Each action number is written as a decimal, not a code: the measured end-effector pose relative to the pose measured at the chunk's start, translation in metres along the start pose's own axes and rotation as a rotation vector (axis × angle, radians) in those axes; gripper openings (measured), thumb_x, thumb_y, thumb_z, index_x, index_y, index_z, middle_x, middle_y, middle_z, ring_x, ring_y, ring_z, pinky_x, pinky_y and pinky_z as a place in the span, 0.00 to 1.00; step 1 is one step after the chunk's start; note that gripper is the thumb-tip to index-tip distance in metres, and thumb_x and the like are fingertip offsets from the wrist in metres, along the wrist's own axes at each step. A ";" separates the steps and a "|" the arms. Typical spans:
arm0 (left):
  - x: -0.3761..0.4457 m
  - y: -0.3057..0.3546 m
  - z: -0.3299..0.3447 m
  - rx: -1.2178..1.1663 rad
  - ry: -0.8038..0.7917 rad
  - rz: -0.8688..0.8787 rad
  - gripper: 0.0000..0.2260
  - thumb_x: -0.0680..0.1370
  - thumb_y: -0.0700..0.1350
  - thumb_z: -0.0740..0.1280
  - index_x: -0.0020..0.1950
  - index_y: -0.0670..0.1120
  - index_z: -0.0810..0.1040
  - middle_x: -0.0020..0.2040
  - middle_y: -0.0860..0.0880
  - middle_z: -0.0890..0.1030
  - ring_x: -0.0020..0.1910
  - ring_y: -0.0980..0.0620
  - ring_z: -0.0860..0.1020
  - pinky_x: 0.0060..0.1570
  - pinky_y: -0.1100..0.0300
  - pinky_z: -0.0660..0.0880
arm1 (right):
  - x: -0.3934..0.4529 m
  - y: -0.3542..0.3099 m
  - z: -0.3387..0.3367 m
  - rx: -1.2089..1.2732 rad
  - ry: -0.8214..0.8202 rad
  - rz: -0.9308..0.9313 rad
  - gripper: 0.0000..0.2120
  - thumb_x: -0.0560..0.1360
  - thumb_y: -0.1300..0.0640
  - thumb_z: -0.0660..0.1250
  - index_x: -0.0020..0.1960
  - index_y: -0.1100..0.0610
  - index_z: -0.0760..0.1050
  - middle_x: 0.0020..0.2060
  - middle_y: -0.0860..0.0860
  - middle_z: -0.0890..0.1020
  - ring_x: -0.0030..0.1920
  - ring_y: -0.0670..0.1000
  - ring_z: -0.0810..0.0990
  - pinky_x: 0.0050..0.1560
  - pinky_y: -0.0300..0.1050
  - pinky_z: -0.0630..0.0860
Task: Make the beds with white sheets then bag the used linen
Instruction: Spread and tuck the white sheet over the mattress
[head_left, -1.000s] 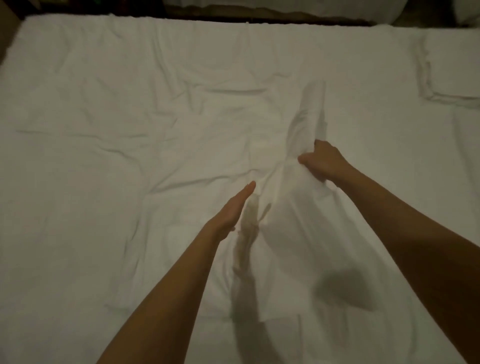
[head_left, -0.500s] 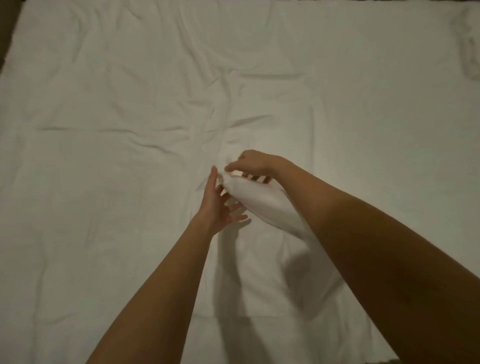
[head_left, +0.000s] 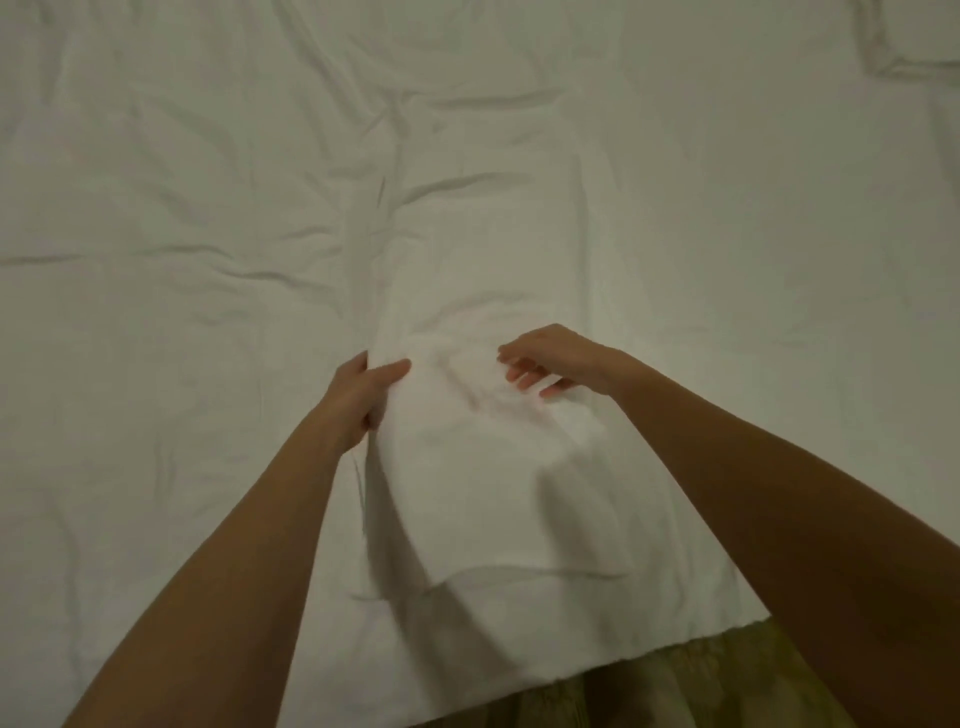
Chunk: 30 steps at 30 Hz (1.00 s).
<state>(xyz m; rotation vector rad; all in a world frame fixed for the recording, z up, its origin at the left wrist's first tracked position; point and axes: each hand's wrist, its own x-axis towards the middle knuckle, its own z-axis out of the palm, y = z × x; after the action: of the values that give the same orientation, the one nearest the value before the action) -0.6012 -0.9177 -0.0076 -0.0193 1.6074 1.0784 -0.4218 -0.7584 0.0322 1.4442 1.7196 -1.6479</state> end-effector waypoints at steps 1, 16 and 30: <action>-0.002 -0.008 -0.011 0.040 0.001 -0.037 0.20 0.75 0.42 0.71 0.66 0.41 0.75 0.59 0.43 0.81 0.46 0.48 0.81 0.43 0.55 0.77 | 0.001 0.011 -0.001 -0.005 0.101 -0.018 0.09 0.76 0.51 0.66 0.47 0.57 0.78 0.40 0.50 0.81 0.39 0.49 0.78 0.41 0.42 0.73; -0.062 -0.106 -0.036 0.292 -0.151 -0.294 0.30 0.62 0.47 0.81 0.61 0.41 0.76 0.52 0.46 0.84 0.49 0.48 0.83 0.46 0.56 0.79 | -0.015 0.139 0.047 0.276 0.430 0.264 0.18 0.70 0.45 0.74 0.47 0.58 0.77 0.50 0.56 0.81 0.53 0.58 0.79 0.58 0.55 0.77; -0.089 -0.148 -0.041 0.269 -0.135 -0.337 0.22 0.63 0.36 0.80 0.54 0.38 0.78 0.54 0.39 0.82 0.48 0.43 0.83 0.43 0.56 0.82 | -0.054 0.157 0.050 0.509 0.097 0.242 0.14 0.72 0.52 0.74 0.55 0.55 0.77 0.49 0.53 0.82 0.41 0.50 0.80 0.33 0.41 0.77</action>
<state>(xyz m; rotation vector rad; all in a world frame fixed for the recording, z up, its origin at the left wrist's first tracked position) -0.5223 -1.0749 -0.0315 -0.0362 1.5479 0.5882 -0.2889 -0.8560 -0.0199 1.8956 1.1477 -1.9879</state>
